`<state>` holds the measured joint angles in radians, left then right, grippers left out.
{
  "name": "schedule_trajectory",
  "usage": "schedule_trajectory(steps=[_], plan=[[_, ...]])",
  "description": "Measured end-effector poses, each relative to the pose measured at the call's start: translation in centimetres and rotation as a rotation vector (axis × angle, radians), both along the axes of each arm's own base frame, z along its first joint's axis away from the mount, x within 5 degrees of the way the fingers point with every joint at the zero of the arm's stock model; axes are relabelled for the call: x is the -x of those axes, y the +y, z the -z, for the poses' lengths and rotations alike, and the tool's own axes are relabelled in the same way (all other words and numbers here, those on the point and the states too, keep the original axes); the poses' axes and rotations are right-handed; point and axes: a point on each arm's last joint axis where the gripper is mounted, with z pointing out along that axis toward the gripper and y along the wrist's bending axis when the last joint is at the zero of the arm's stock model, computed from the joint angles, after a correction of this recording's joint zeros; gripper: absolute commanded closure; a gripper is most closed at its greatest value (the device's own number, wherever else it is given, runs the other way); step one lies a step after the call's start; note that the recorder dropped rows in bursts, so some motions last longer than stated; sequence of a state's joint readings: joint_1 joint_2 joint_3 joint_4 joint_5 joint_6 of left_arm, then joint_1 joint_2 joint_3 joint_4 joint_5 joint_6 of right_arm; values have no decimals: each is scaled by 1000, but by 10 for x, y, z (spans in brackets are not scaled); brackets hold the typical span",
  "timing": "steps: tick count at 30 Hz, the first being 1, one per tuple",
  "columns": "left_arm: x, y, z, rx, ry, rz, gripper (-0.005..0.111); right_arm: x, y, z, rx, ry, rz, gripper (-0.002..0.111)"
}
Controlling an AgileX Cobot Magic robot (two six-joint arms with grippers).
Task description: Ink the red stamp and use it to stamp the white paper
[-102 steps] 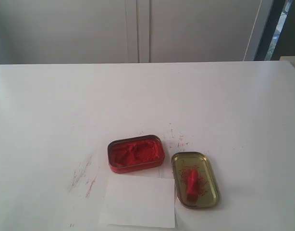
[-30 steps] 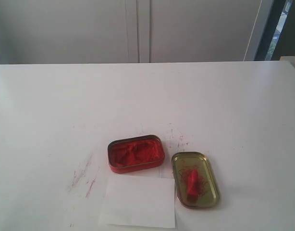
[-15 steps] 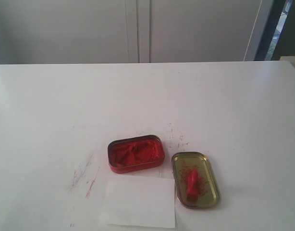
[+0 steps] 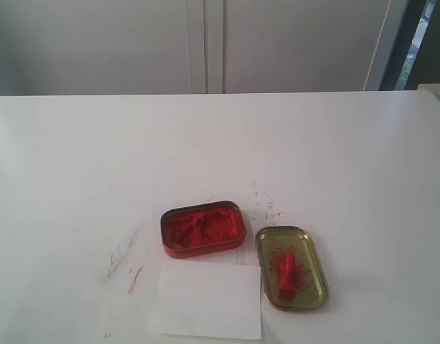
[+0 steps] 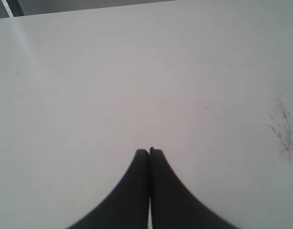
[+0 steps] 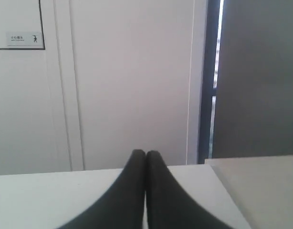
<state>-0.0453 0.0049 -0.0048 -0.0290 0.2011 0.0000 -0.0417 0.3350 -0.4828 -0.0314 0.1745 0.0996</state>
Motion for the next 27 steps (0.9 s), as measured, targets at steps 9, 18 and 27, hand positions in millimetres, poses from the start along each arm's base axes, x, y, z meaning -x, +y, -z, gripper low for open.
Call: schedule_trajectory(steps=[9, 18, 27], plan=[[0, 0, 0, 0, 0, 0, 107, -34, -2, -15, -89, 282, 14, 108], [0, 0, 0, 0, 0, 0, 107, -81, -4, -23, -117, 556, 29, 108], [0, 0, 0, 0, 0, 0, 107, -124, 2, -5, -168, 756, -37, 108]])
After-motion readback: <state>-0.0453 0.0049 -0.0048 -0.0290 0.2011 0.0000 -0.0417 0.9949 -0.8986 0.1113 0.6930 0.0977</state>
